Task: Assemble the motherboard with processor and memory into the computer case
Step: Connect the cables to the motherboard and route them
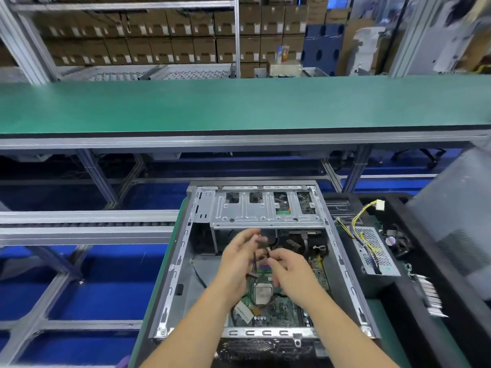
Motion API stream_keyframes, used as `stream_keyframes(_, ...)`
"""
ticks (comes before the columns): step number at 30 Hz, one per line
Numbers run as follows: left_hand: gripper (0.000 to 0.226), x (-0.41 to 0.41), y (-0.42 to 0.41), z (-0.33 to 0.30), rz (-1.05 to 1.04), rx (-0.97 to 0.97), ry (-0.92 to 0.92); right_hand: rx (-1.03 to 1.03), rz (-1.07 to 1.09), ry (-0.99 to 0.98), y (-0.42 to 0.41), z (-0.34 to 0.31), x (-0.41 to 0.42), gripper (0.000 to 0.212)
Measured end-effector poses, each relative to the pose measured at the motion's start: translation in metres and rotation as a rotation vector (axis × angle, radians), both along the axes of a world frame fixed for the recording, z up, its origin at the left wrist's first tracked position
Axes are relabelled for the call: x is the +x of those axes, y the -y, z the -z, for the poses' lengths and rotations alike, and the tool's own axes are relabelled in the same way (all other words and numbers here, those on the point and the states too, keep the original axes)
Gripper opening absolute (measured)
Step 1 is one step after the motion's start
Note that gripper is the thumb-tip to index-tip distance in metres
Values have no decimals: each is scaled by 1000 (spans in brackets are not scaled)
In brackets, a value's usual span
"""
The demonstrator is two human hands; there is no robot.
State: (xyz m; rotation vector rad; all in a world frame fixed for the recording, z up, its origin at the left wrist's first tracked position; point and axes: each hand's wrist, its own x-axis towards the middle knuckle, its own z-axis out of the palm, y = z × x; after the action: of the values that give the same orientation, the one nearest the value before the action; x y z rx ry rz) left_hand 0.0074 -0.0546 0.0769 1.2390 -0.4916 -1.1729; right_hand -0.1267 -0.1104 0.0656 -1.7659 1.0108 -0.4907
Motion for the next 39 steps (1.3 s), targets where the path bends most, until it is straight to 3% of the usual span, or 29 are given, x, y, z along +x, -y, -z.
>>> stream_keyframes(4, 22, -1, 2, -1, -11, -52, 220, 69, -79, -120, -1, 0, 0, 18)
stream_keyframes(7, 39, -2, 1, -2, 11, -41, 220, 204, -40, -49, 2, -1, 3, 22)
stream_keyframes(9, 35, -2, 0, -2, 50, -45, 197, 248, -8, -35, 3, 0, 3, 23)
stream_keyframes(12, 14, -3, -1, 2, 62, -58, 319, 255, -40, -39, 0, -4, 2, 26)
stream_keyframes(14, 26, -4, 0, 1, 17, -42, 352, 310, 10, -7, 2, -6, 6, 29)
stream_keyframes(16, 41, -1, 1, -1, -11, -33, 236, 438, 188, -9, 14, -3, 11, 26)
stream_keyframes(19, 38, 5, 2, -3, 41, -86, -12, 566, 255, 21, 20, 2, 12, 17)
stream_keyframes(23, 34, 5, 1, -7, 189, -120, -146, 476, 157, 141, 12, 3, 6, 47)
stream_keyframes(28, 31, 5, -2, -9, 323, -181, -309, 423, 21, 151, 8, -4, 5, 49)
stream_keyframes(33, 30, 5, -3, -10, 376, -221, -405, 396, 149, 414, 10, -11, 4, 22)
stream_keyframes(37, 21, 4, -3, -11, 399, -193, -387, 660, 264, 914, 17, -16, -4, 21)
stream_keyframes(39, 21, 3, -3, -9, 420, -168, -317, 700, 248, 1034, 23, -25, -8, 19)
